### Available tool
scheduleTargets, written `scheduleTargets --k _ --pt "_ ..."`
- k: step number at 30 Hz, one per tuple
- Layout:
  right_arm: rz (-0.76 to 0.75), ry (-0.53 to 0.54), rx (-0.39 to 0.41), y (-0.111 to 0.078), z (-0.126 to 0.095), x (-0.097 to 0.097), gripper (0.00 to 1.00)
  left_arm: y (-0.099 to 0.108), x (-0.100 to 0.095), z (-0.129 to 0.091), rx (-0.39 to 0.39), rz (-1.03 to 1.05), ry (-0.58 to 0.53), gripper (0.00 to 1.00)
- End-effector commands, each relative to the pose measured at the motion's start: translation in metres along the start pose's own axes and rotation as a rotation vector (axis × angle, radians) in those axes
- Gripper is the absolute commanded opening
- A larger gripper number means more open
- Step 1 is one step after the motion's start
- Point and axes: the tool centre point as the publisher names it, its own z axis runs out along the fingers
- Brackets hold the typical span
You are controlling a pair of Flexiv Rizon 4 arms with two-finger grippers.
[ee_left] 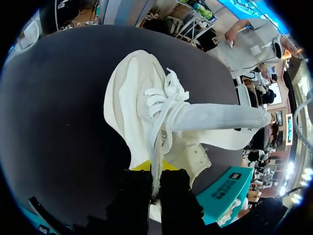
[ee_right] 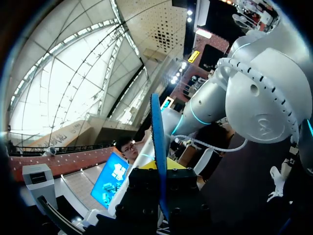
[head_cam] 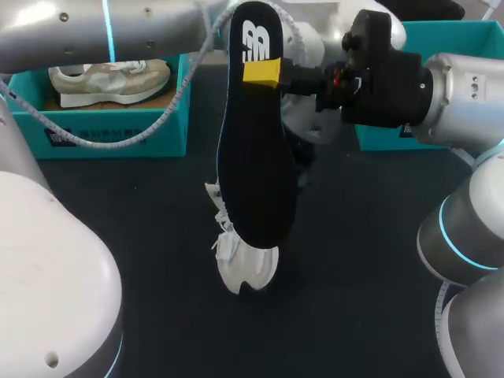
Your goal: Take the shoe out of the shoebox, open the shoe tongue, remove and reinsert the insole, then place the shoe into the shoebox
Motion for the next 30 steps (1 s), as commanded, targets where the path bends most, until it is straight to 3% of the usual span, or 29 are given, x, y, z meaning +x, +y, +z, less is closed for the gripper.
scheduleTargets --k 1,21,23,24,25,26,27,28,30 --pt "0.000 0.000 -0.004 -0.001 0.004 0.000 0.00 -0.014 -0.007 0.007 -0.024 0.005 0.057 0.00" --pt "0.000 0.000 -0.004 -0.001 0.004 0.000 0.00 -0.021 -0.018 0.049 0.005 -0.012 0.119 0.00" --pt "0.000 0.000 -0.004 -0.001 0.004 0.000 0.00 -0.021 -0.019 0.052 0.006 -0.006 0.110 0.07" --pt "0.000 0.000 -0.004 -0.001 0.004 0.000 0.00 -0.021 -0.020 0.054 0.008 -0.004 0.110 0.27" --pt "0.000 0.000 -0.004 -0.001 0.004 0.000 0.00 -0.022 -0.020 0.054 0.007 0.002 0.104 0.40" --pt "0.000 0.000 -0.004 -0.001 0.004 0.000 0.00 -0.022 -0.020 0.055 0.009 0.002 0.101 0.62" --pt "0.000 0.000 -0.004 -0.001 0.004 0.000 0.00 -0.023 -0.019 0.054 0.017 0.008 0.087 0.94" --pt "0.000 0.000 -0.004 -0.001 0.004 0.000 0.00 -0.023 -0.018 0.052 0.018 0.011 0.066 1.00" --pt "0.000 0.000 -0.004 -0.001 0.004 0.000 0.00 -0.023 -0.014 0.045 0.019 0.010 0.025 1.00"
